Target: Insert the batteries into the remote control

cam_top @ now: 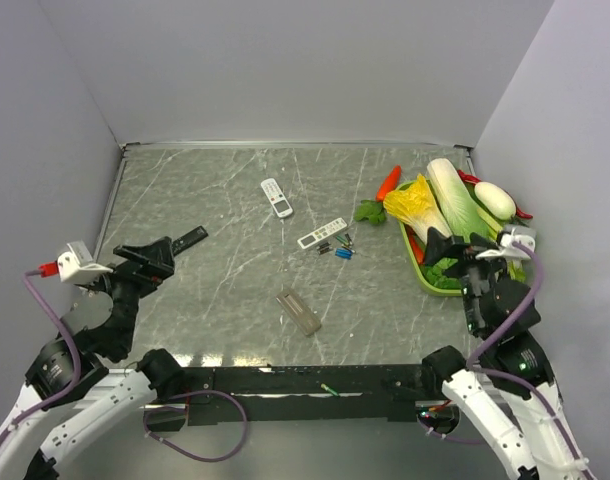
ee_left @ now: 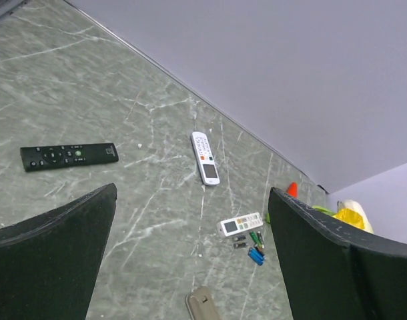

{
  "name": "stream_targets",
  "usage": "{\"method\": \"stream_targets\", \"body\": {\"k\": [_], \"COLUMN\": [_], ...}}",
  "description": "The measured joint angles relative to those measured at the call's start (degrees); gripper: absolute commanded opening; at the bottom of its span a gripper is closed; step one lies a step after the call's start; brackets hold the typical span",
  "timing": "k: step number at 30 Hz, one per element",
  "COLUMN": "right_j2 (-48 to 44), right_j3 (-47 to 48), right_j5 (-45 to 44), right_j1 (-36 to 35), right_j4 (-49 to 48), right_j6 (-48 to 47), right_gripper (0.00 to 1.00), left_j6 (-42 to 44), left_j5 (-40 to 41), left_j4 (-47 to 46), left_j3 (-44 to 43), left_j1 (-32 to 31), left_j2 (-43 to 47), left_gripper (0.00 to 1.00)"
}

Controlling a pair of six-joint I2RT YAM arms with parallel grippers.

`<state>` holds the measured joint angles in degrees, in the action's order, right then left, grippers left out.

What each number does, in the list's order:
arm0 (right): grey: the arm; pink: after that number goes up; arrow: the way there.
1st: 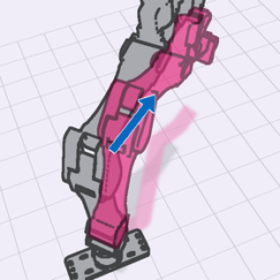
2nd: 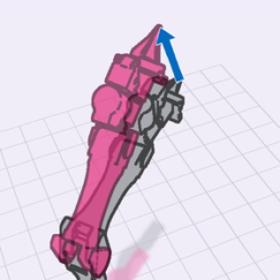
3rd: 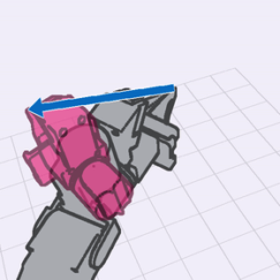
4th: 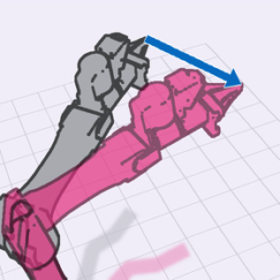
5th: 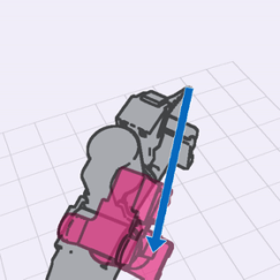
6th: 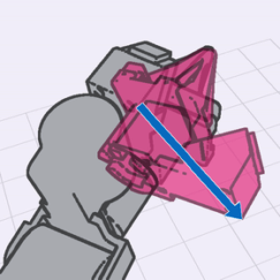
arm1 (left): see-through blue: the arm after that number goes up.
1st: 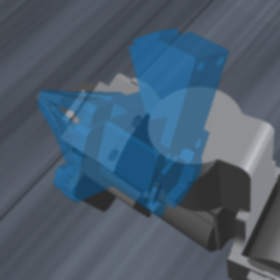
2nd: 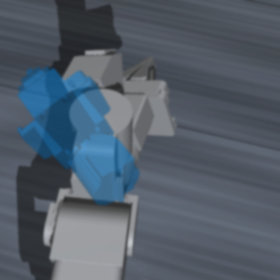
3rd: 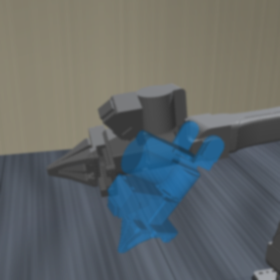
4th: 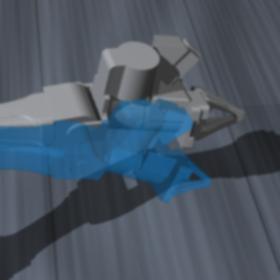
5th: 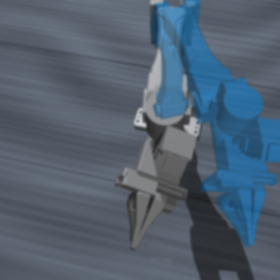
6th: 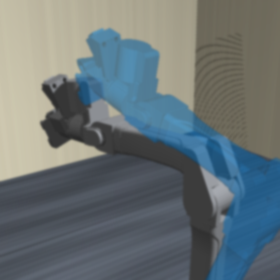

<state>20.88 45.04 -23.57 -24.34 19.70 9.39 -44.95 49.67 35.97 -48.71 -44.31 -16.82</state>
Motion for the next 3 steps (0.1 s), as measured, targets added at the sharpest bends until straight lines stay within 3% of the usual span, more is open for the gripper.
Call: {"method": "stream_targets", "body": {"k": [3], "right_j2": [-3.2], "right_j3": [-1.6], "right_j5": [-1.5], "right_j1": [0.0], "right_j4": [1.8], "right_j6": [-0.4], "right_gripper": [1.00], "left_j6": [0.6], "left_j5": [0.2], "left_j4": [0.1], "left_j3": [1.4], "left_j1": [0.0], "left_j2": [1.3], "left_gripper": [0.99]}}
